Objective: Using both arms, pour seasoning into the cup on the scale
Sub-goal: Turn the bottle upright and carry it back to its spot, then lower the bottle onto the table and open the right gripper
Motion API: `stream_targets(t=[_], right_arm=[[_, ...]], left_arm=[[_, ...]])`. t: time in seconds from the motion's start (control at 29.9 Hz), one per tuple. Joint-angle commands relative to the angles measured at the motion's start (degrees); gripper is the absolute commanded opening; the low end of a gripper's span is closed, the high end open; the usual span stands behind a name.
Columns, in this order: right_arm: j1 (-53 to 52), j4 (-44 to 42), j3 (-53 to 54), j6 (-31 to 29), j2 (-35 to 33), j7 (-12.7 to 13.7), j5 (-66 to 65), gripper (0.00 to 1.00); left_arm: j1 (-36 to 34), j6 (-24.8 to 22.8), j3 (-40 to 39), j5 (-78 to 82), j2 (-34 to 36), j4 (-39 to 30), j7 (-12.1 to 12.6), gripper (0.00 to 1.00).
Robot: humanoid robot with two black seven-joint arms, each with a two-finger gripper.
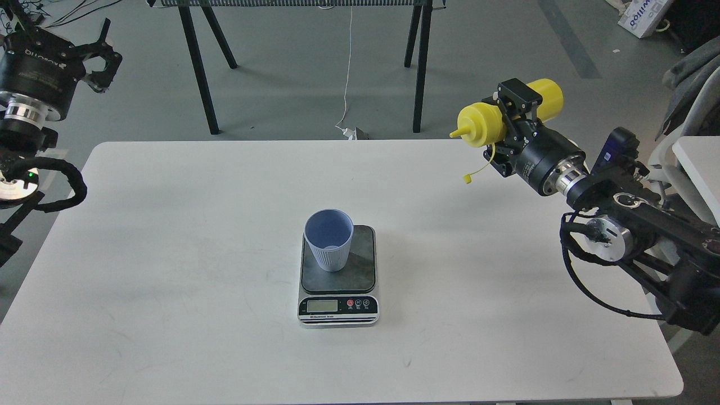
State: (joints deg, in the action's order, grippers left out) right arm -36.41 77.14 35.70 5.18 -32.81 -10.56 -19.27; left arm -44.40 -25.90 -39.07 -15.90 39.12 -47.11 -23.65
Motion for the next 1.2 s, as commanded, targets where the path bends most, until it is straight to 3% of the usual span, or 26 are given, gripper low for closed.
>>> stream_targets(t=[0.0,0.4,0.6,0.77,1.17], right_arm=[[7.4,0.8,7.2,-5.4,0.6,0.0,11.1,0.41],[26.8,0.6,12.5,-32.9,2.5,-1.5,38.6,0.4],[35.9,0.1,12.6,-33.2,4.9,-4.1,45.4,0.4],[41.6,0.1,12.6,-33.2,8.4,-4.4,45.5,0.43],[42.0,-0.9,12.6,-33.2,11.3,-4.4,45.4,0.45]], left_arm=[[0.3,0.0,0.0,0.0,0.0,0.0,0.1,1.0],[0.6,0.0,0.0,0.0,0.0,0.1,0.0,1.0],[0.5,0.0,0.0,0.1,0.0,0.1,0.0,1.0],[0.5,0.0,0.0,0.1,0.0,0.1,0.0,1.0],[0.5,0.0,0.0,0.2,0.0,0.0,0.0,1.0]])
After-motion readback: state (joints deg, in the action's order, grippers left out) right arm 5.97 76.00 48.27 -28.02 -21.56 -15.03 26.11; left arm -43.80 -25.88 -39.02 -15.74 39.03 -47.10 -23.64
